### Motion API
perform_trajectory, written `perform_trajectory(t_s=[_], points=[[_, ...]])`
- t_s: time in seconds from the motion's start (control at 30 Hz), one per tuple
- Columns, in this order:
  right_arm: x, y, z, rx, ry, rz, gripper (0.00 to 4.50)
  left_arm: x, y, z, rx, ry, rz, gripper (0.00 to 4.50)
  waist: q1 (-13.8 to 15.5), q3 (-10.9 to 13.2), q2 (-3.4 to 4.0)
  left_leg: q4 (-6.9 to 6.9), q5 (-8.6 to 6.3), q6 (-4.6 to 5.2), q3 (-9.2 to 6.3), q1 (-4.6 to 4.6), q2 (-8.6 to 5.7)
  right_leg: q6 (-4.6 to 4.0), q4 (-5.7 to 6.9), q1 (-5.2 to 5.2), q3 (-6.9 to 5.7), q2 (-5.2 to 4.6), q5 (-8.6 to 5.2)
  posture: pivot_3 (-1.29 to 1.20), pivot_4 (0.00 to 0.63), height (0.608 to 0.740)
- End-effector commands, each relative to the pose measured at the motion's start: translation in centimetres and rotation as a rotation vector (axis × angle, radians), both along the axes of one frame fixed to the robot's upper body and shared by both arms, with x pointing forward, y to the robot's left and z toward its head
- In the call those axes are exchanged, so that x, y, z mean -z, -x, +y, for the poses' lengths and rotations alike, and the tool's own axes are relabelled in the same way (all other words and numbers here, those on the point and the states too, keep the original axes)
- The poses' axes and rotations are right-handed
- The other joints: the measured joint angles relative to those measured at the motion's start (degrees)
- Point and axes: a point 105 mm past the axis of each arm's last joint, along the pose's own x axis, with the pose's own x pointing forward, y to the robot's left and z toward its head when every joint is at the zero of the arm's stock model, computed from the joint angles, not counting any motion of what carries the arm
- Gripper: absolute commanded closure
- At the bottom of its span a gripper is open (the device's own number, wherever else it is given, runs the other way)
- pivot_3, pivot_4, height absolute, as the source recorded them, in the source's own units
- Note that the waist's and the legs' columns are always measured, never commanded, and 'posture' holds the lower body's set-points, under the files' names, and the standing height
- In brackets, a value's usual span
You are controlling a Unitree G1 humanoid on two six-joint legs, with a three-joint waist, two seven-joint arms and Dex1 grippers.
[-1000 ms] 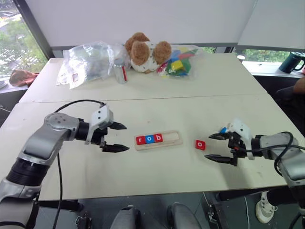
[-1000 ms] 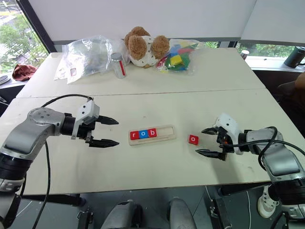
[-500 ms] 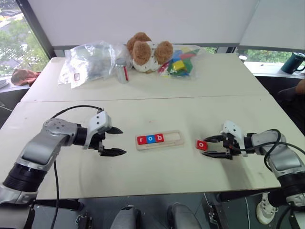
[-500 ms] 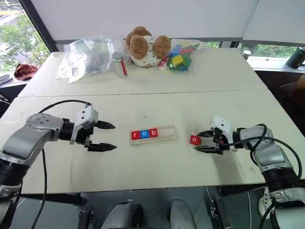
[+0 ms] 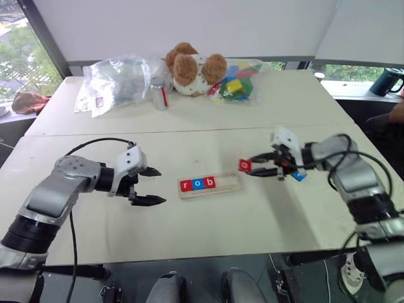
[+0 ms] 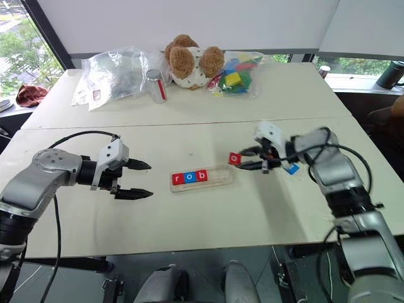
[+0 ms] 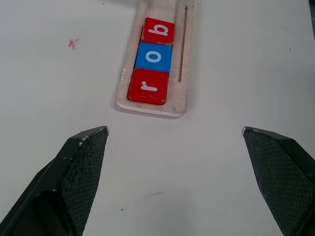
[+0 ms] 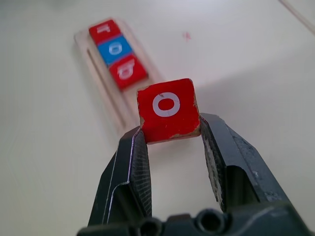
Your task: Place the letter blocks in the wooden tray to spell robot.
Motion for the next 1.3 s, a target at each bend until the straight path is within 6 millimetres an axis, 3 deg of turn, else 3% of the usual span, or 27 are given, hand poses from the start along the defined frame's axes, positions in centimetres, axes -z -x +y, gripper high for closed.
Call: perform_trajectory(t_s=[0.03, 0.43, 1.3], points=[[1.0, -1.0, 1.3, -0.036, 0.089, 0.012, 3.44, -0.7, -0.3, -0.2, 0.002, -0.004, -0.043, 0.0, 0.3, 0.0, -0.01, 0.0, 0.0, 0.0, -0.01, -0.01, -0.01, 0.0, -0.01, 0.0, -0.02, -0.01, 0.0, 0.0, 0.15, 0.74], [3.5, -1.6, 3.0, -0.201, 0.246, 0.065, 3.44, -0.1, 0.4, 0.0, -0.031, 0.005, -0.041, 0.0, -0.2, 0.0, -0.01, 0.0, 0.15, -0.29, 0.0, -0.25, -0.08, 0.01, -0.13, -0.18, -0.06, -0.08, 0.0, 0.0, 0.15, 0.74], [3.7, -0.8, 4.9, -0.265, 0.206, 0.071, 3.44, 0.3, 0.2, -0.1, -0.048, -0.002, -0.05, 0.0, -0.2, 0.0, -0.01, 0.0, 0.17, -0.33, -0.02, -0.25, -0.08, 0.01, -0.11, -0.18, -0.06, -0.1, 0.0, 0.0, 0.15, 0.74]])
